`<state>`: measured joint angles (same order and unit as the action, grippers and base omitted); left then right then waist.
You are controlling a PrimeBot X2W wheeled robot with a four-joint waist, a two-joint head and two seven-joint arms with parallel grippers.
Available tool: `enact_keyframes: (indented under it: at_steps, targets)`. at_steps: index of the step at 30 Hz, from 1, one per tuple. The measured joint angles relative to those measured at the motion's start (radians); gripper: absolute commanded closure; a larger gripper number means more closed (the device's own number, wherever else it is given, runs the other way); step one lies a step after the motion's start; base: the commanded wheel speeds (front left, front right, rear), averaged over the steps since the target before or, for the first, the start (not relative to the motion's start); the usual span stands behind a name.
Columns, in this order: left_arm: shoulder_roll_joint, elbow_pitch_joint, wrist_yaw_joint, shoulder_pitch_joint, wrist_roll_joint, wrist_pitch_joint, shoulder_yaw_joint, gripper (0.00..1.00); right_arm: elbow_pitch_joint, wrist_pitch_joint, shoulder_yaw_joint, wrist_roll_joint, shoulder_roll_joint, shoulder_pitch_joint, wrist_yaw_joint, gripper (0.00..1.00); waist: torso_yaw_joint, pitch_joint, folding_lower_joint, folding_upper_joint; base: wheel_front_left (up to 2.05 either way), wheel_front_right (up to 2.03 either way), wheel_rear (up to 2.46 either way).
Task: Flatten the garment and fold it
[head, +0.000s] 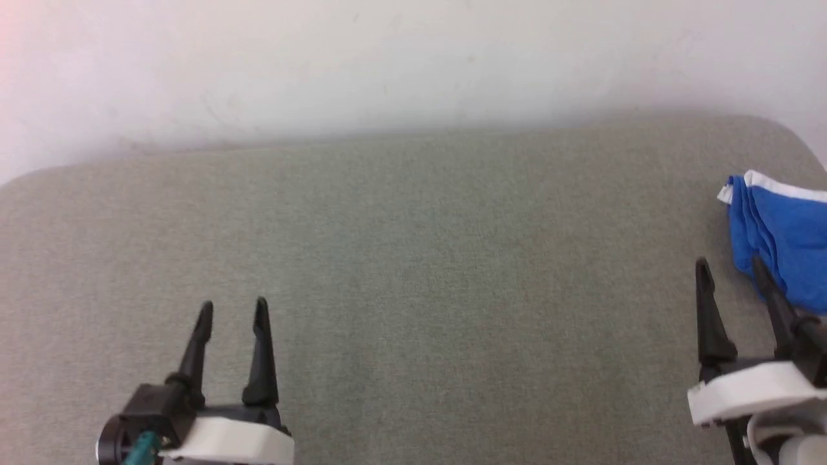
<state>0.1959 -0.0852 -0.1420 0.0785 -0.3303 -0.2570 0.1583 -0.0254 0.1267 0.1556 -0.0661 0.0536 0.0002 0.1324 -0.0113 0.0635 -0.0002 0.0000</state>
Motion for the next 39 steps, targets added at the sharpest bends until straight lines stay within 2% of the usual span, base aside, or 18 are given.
enact_keyframes:
  at_steps: [10,22,23,39]
  targets:
    - [-0.051,0.047,0.011,0.060,0.053,0.000,-0.027,0.00,0.131,0.078,0.005,-0.032,0.000,0.069,-0.001,0.00,0.038,-0.075,0.0001,0.0000,0.00,0.00,0.00]
    - [-0.090,0.064,0.028,0.077,0.077,0.000,-0.068,0.00,0.155,0.090,0.005,-0.032,0.000,0.066,-0.001,0.00,0.052,-0.075,0.0002,0.0000,0.00,0.00,0.00]
    - [-0.091,0.064,0.028,0.077,0.077,0.001,-0.068,1.00,0.155,0.088,0.005,-0.032,0.000,0.067,-0.001,1.00,0.052,-0.074,0.0003,0.0000,0.00,0.00,0.00]
    - [-0.094,0.065,0.028,0.075,0.091,0.021,-0.070,1.00,0.147,0.068,-0.006,-0.030,0.000,0.067,-0.001,1.00,0.048,-0.073,0.0004,0.0000,0.00,0.00,0.00]
